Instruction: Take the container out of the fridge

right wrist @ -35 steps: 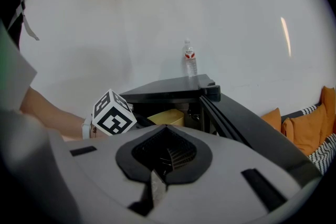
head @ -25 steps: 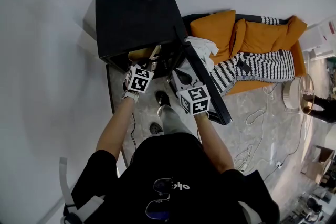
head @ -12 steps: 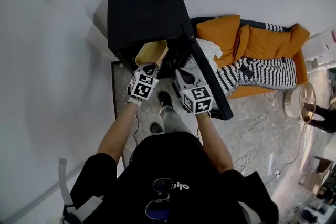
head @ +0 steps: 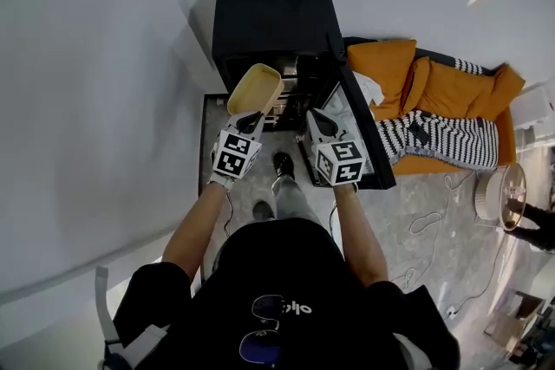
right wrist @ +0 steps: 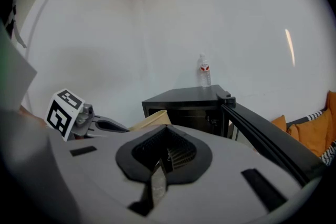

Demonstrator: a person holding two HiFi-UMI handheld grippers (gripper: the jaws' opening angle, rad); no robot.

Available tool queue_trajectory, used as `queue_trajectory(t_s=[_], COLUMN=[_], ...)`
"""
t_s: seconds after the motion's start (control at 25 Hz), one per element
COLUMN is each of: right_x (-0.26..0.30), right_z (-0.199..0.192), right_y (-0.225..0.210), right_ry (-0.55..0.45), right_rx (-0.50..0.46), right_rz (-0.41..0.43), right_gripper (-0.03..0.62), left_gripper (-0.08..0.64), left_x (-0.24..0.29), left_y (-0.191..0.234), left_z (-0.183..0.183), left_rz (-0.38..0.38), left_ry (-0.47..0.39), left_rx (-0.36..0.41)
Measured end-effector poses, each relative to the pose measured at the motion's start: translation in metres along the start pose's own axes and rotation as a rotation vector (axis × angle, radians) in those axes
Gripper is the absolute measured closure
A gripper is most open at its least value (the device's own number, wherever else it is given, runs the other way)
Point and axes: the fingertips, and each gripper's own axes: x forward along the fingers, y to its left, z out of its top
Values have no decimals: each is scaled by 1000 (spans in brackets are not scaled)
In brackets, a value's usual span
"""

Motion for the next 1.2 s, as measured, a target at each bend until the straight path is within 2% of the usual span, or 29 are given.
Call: queue_trajectory(t_s=[0.32, 0.56, 0.84, 1.2], right_x=[-13, -21, -30, -29], right_z=[-6, -14, -18, -15], right_y=[36, 63, 95, 125], right_ry=[-9, -10, -1, 16], right_rx=[-20, -38, -69, -115], right_rz=[45, 67, 104, 196], right_gripper=[586, 586, 586, 586], left_gripper=[541, 541, 541, 540], left_x=[-84, -134, -180, -217], left_y=[8, 16, 20, 15], left_z=[1, -16, -42, -58], left_rz=[87, 143, 208, 293], left_ry=[-86, -121, -137, -161], left_rx=[-61, -100, -150, -227])
